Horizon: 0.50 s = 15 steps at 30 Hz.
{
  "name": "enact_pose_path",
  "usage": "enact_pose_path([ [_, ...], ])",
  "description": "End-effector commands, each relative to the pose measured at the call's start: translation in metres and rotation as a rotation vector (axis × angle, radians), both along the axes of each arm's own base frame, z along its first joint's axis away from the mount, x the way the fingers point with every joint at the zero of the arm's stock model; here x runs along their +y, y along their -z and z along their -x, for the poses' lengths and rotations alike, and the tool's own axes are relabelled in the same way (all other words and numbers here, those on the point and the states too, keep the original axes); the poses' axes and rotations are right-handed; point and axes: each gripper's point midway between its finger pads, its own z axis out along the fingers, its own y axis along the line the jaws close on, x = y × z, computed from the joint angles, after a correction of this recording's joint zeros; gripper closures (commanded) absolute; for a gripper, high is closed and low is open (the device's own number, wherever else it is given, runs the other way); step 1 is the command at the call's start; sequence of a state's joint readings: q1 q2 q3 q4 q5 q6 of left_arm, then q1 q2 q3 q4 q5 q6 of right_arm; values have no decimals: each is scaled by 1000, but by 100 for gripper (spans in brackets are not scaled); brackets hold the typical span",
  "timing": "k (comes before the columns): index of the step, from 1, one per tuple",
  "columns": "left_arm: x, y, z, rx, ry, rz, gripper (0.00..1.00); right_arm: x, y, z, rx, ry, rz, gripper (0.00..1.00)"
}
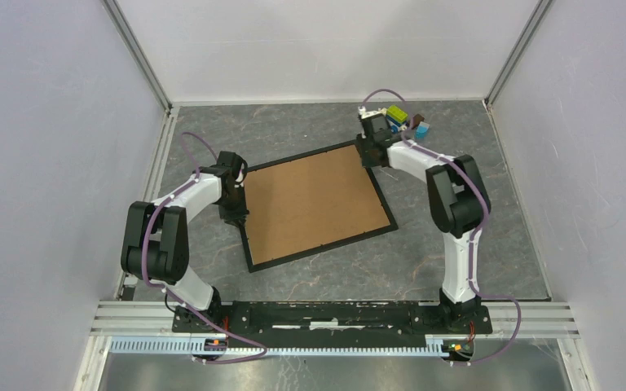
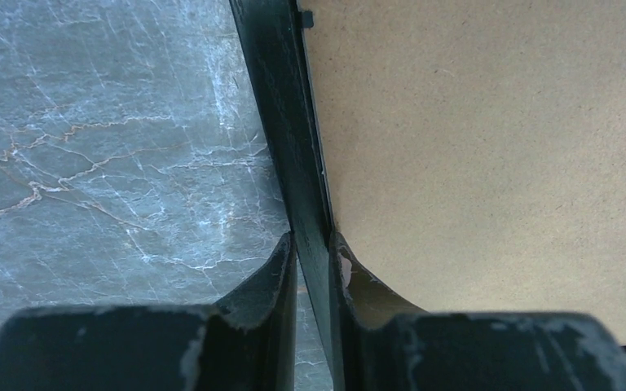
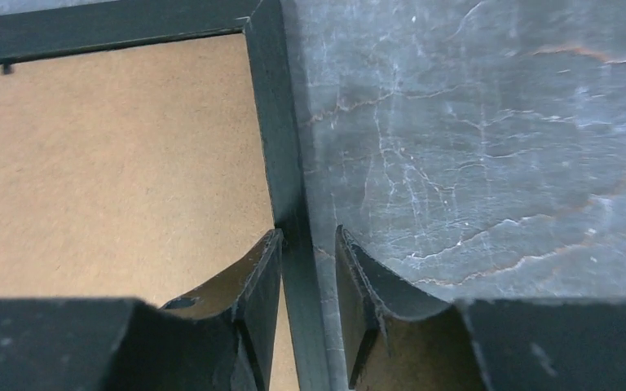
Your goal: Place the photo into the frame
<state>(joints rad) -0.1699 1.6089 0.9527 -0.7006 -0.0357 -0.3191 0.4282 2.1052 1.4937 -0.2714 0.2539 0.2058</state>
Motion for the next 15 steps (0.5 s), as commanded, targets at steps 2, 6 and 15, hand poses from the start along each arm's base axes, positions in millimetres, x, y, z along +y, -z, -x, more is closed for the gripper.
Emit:
enact_pose_path([
  [2,-16,10,8,28,78,58,98,0,3,37,215,-166,-364,62],
  [6,-17,12,8,32,79,60,98,-6,4,28,204,-185,-501,62],
  [15,-18,11,8,32,82,64,98,-15,-2,20,181,-168,-624,66],
])
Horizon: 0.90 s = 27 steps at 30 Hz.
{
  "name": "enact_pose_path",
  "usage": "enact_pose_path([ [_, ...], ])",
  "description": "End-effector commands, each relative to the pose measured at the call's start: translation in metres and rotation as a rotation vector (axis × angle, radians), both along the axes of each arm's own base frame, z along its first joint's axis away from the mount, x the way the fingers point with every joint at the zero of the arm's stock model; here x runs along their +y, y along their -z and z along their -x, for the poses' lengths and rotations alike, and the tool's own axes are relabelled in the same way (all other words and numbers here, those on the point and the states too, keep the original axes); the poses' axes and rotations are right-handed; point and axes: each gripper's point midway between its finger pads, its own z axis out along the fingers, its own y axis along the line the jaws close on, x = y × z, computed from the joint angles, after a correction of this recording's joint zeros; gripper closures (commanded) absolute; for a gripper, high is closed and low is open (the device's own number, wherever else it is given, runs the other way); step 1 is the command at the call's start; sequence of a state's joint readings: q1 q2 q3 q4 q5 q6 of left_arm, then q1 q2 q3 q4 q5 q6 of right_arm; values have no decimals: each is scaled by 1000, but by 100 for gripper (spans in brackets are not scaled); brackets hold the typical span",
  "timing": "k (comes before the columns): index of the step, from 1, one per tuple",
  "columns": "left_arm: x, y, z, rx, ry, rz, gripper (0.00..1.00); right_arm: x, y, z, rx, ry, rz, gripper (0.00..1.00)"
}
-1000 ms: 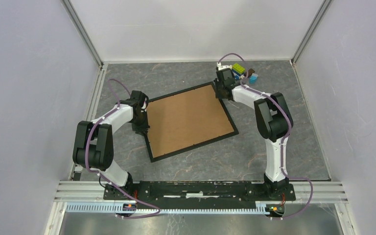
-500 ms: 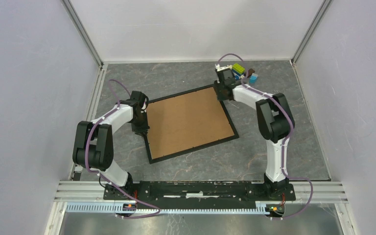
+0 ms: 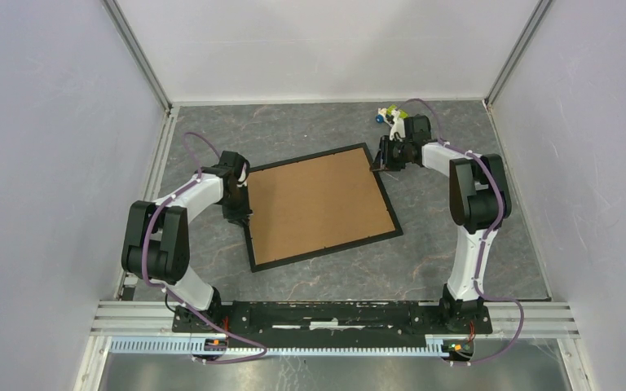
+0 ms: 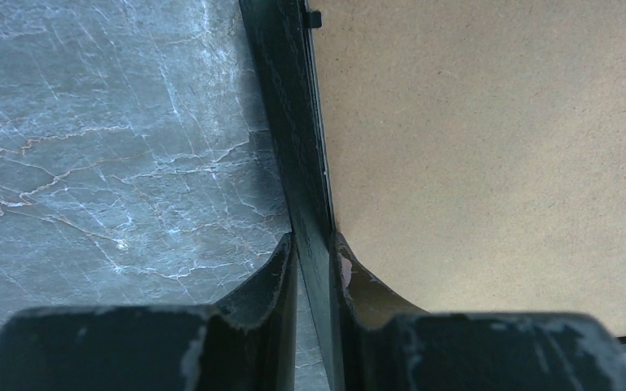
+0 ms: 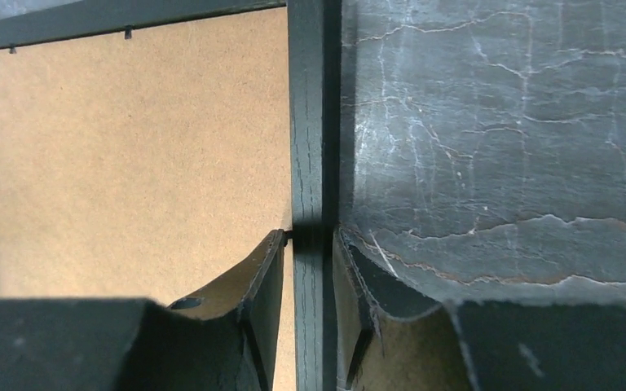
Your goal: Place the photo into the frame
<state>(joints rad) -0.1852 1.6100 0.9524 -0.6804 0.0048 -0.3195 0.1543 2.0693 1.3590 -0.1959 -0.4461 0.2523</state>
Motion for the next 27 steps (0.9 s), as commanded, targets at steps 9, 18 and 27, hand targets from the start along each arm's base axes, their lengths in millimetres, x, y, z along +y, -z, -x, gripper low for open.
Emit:
enact_pose_path([
  [9,-6,12,11,43,61,26,98,2,3,-8,10,4,-81,68],
  [18,-7,11,11,43,62,29,98,1,12,-5,46,10,-105,70],
  [27,-8,12,12,44,63,32,98,-11,26,-10,82,46,-23,72],
])
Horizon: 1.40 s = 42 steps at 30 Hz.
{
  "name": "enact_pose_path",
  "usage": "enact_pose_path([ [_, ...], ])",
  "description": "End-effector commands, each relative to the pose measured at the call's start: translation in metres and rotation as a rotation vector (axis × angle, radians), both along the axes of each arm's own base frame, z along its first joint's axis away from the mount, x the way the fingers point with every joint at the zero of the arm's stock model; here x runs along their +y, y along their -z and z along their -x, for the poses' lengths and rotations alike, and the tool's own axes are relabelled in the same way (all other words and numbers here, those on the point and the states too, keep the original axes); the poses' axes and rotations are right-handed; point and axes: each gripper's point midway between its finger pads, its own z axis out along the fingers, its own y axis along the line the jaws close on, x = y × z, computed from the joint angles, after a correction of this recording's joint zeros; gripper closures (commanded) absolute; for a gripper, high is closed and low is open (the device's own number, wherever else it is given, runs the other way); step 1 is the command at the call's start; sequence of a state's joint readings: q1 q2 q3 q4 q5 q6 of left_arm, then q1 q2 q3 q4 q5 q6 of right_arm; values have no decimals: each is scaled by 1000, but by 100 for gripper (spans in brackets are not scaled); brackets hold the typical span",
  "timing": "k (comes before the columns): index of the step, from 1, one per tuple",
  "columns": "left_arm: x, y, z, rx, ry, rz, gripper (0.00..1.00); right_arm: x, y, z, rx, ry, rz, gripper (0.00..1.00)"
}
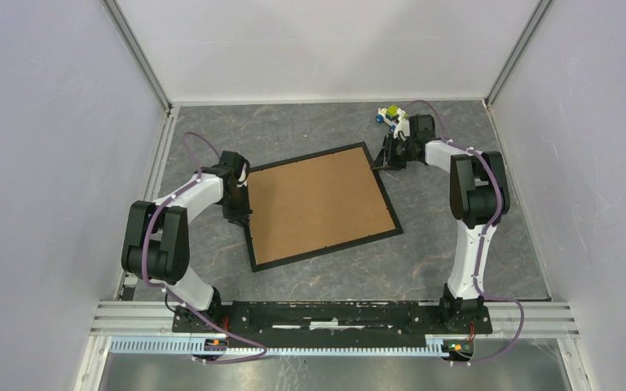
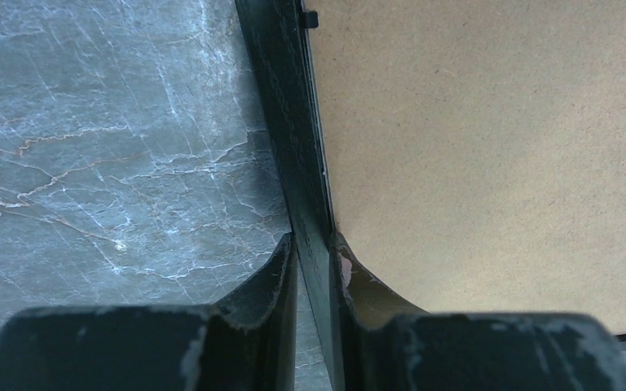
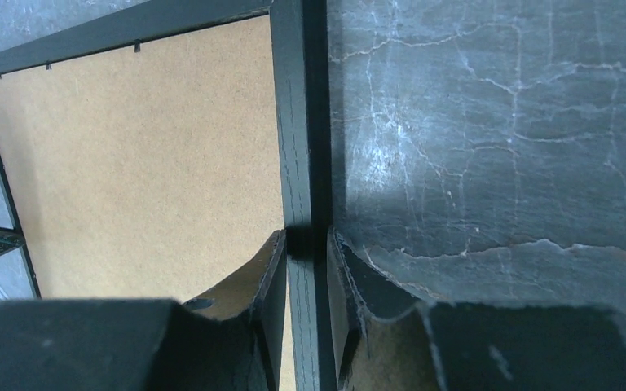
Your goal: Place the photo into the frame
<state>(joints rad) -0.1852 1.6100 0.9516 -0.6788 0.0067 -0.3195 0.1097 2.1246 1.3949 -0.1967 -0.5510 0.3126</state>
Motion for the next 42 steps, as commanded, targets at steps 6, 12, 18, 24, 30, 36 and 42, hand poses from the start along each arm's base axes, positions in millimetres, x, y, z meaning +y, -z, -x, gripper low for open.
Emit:
enact_pose_path([
  [6,-8,12,12,47,67,31,98,-11,37,1,61,16,187,72],
  [12,-8,12,13,48,70,30,98,-24,61,4,147,12,445,72],
  [18,-9,12,13,48,74,32,98,-33,80,13,219,-54,737,74],
  [24,-11,11,13,47,80,36,98,-8,84,16,195,-258,1007,74],
  [30,-12,10,14,39,85,30,98,18,79,13,163,-330,923,68],
  [36,-15,2,10,12,83,42,94,53,-70,-49,-163,-150,546,42],
  [42,-20,-33,-2,-122,85,89,67,8,-172,-27,-317,67,490,25],
])
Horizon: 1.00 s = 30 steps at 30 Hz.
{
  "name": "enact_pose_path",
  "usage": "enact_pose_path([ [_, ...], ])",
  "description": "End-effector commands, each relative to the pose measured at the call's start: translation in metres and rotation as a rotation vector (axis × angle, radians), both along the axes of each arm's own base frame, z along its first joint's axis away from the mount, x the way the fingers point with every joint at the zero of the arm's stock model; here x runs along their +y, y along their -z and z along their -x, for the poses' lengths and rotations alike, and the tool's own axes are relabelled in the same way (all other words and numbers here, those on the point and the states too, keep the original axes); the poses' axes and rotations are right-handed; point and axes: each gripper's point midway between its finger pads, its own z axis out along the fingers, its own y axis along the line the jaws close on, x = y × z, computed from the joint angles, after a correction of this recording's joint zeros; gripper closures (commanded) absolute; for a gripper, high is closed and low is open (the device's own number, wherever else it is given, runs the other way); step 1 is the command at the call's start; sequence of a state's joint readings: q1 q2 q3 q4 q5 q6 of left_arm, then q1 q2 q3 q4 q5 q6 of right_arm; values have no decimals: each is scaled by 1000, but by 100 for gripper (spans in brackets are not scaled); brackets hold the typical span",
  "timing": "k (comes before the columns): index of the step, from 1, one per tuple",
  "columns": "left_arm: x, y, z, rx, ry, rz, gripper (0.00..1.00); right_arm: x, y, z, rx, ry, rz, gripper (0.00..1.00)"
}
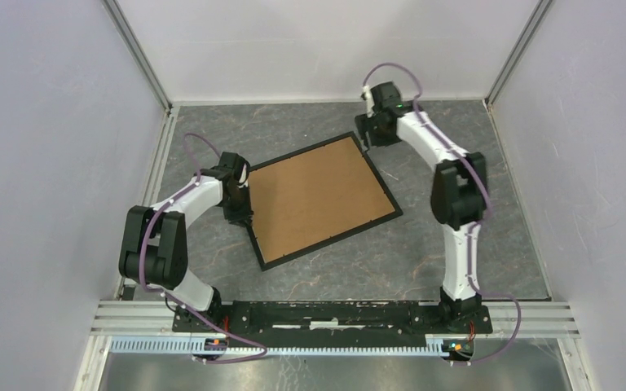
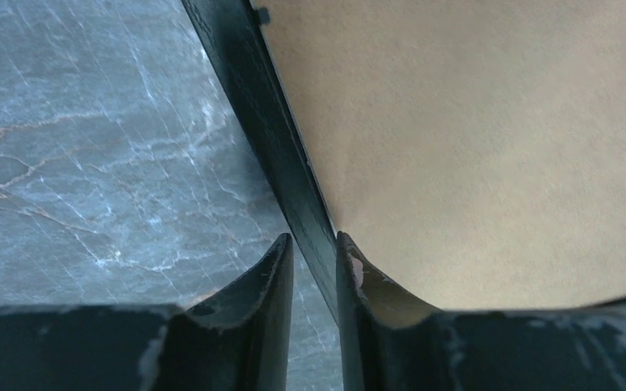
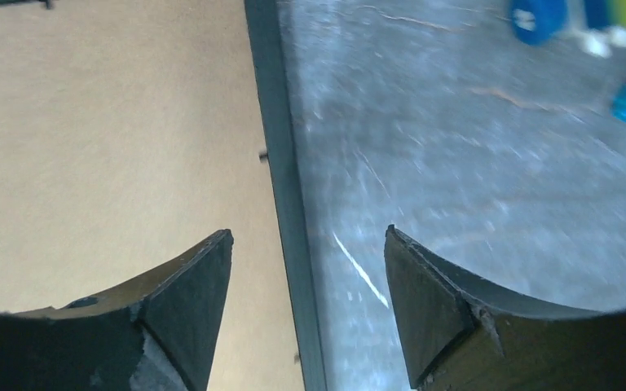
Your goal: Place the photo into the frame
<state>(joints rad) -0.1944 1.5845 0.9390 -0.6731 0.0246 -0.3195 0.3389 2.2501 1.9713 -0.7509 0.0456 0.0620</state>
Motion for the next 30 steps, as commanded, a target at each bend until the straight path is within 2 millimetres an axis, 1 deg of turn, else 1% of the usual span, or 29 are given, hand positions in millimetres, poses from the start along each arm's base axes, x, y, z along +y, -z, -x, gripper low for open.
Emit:
enact_pose_path([
  [1,-19,-39,-5,-140,78,93,63,-16,-117,22,-229,117,-134,25],
  [3,-27,-59,-7,-212,92,148,53,-30,-110,50,-185,209,-132,27],
  [4,-33,-70,-7,-247,106,174,48,-34,-97,67,-142,267,-147,28],
  [5,-38,-81,-6,-279,126,199,44,-38,-94,80,-128,343,-171,29],
  [6,-47,-91,-5,-306,155,222,40,-46,-81,97,-94,469,-188,29],
  [7,-56,-101,-2,-327,184,252,38,-53,-74,112,-69,563,-194,29],
  [8,-69,-112,2,-347,224,289,35,-55,-72,124,-53,599,-208,29],
  [9,-82,-120,7,-364,260,328,33,-57,-65,136,-27,637,-222,29],
  [10,-96,-128,12,-380,298,369,30,-58,-62,146,-7,685,-247,30],
  [11,-109,-134,19,-395,340,402,29,-58,-55,158,31,741,-272,30],
  [12,-120,-139,24,-411,372,423,27,-54,-50,166,57,759,-307,31],
  [13,-132,-143,31,-427,415,442,25,-51,-50,170,62,772,-336,32],
  [14,-141,-146,37,-442,442,454,25,-49,-44,176,85,799,-359,33],
  [16,-159,-150,50,-467,499,480,24,-47,-38,186,115,837,-390,35],
  [18,-171,-148,61,-484,538,485,24,-45,-28,198,153,875,-414,37],
  [22,-188,-148,76,-526,618,460,22,-37,-5,209,220,909,-462,46],
  [23,-192,-147,80,-533,638,447,20,-35,0,208,222,908,-479,48],
  [24,-194,-147,81,-545,651,430,15,-35,7,209,229,920,-481,50],
  [25,-198,-147,84,-555,670,419,11,-31,13,211,259,920,-498,53],
  [26,-202,-146,86,-561,688,410,10,-28,18,213,281,916,-509,56],
  [28,-207,-146,89,-573,718,384,9,-26,24,214,303,919,-504,57],
  [30,-212,-145,92,-590,754,354,9,-28,29,214,308,932,-494,56],
])
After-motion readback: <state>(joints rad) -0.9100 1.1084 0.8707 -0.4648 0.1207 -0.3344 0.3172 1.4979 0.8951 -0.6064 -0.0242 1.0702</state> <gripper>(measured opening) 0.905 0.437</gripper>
